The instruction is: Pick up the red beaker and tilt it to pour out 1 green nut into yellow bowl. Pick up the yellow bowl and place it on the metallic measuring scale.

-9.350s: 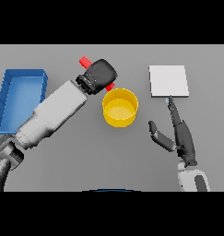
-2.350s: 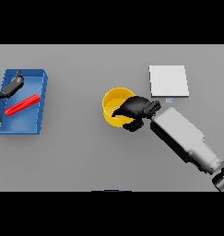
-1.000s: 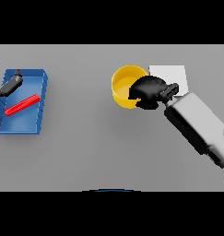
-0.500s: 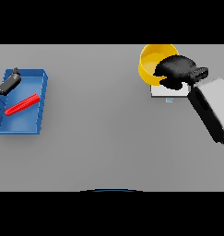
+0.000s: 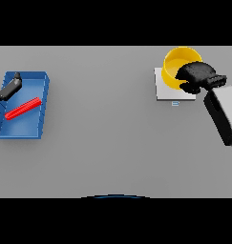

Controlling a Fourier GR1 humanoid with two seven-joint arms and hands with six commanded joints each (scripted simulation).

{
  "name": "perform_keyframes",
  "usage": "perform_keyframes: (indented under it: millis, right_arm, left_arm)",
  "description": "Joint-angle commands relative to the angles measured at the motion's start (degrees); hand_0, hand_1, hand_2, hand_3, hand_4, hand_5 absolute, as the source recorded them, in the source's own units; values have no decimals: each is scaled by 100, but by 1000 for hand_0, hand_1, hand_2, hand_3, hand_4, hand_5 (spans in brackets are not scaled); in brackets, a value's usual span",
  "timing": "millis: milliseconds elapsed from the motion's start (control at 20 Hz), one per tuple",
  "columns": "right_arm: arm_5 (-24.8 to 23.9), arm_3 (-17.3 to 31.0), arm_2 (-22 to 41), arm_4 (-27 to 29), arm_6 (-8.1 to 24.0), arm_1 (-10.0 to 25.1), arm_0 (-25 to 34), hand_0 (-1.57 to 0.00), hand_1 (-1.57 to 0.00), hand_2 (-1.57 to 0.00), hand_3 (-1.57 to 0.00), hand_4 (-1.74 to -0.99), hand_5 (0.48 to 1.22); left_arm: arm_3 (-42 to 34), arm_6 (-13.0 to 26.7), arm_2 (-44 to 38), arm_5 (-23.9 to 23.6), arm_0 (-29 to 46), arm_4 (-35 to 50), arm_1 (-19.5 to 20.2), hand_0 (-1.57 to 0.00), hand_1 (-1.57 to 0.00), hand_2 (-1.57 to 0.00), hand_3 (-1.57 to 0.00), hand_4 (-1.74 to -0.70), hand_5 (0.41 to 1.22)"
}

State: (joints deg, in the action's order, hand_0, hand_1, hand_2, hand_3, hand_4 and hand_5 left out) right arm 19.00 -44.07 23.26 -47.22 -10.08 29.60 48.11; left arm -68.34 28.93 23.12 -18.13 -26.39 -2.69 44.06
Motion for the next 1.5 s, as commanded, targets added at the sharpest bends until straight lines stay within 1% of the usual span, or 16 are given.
perform_keyframes:
  millis: [0, 150, 300, 400, 450, 500, 600, 650, 750, 800, 850, 950, 1050, 1200, 1300, 1450]
  right_arm:
    - [-20, 113, -8, -15, -63, -2, 41, -1571, -1571, -1396, -1362, -1741, 1221]
    - [-189, 390, -60, -19, -175, -84, 32, -1571, -1571, -1379, -1331, -1741, 1221]
    - [-338, 617, -107, 23, -415, -160, 37, -1571, -1571, -1345, -1403, -1741, 1221]
    - [-356, 715, -116, 35, -376, -242, 85, -1501, -1571, -1330, -1463, -1741, 1221]
    - [-351, 707, -116, 42, -330, -261, 89, -1464, -1571, -1335, -1451, -1741, 1221]
    - [-335, 745, -113, 37, -391, -240, 131, -1448, -1501, -1382, -1390, -1734, 1221]
    - [-281, 696, -142, 97, -350, -251, 119, -1492, -1484, -1450, -1097, -1737, 1221]
    - [-255, 686, -162, 113, -316, -271, 132, -1439, -1337, -1286, -990, -1688, 1221]
    - [-190, 688, -125, 64, -294, -254, 148, -990, -882, -921, -796, -1629, 1080]
    - [-170, 761, -82, 3, -307, -239, 175, -792, -705, -782, -723, -1609, 1029]
    - [-184, 800, -9, -81, -282, -249, 182, -634, -564, -660, -661, -1593, 987]
    - [-151, 819, 51, -123, -436, -224, 201, -405, -360, -464, -552, -1567, 929]
    - [-163, 806, 97, -154, -630, -178, 214, -259, -230, -305, -464, -1554, 891]
    - [-216, 813, 35, -86, -699, -209, 208, -132, -117, -156, -359, -1542, 838]
    - [-293, 853, 45, -111, -666, -260, 199, -84, -75, -99, -296, -1530, 809]
    - [-194, 899, -18, -73, -486, -225, 217, -43, -38, -50, -219, -1509, 774]
  left_arm:
    - [-13, -29, -14, -9, 53, 9, 25, 1, 1, 1, 1, -722, 681]
    - [63, -54, -34, -11, -30, 19, -21, 1, 1, 1, 1, -725, 676]
    - [106, -9, -38, 35, -86, 19, -6, 1, 1, 1, 1, -726, 673]
    - [93, -34, -5, 42, -33, -5, 5, 1, 1, 1, 1, -723, 669]
    - [4, -28, 1, 1, 0, -22, 24, 1, 1, 1, 1, -722, 668]
    - [55, -50, -37, 28, -66, -4, 42, 1, 1, 1, 1, -724, 667]
    - [27, 22, 30, 34, -76, -29, -23, 1, 1, 1, 1, -724, 671]
    - [23, -19, 33, 39, -37, -34, 2, 1, 1, 1, 1, -722, 671]
    - [140, 74, 55, 36, -153, -63, -72, 1, 1, 1, 1, -719, 668]
    - [137, 21, 31, 23, -139, -56, -52, 1, 1, 1, 1, -719, 667]
    - [111, 11, 23, 34, -127, -39, -43, 1, 1, 1, 1, -718, 666]
    - [108, -80, -14, 13, -79, -7, -32, 1, 1, 1, 1, -721, 663]
    - [198, 7, 15, 48, -162, -21, -84, 1, 1, 1, 1, -723, 663]
    - [222, -37, 13, 44, -135, -16, -90, 1, 1, 1, 1, -723, 664]
    - [273, -59, -11, 55, -169, 0, -92, 1, 1, 1, 1, -726, 665]
    - [178, -86, 11, 70, -170, -28, -53, 1, 1, 1, 1, -722, 664]
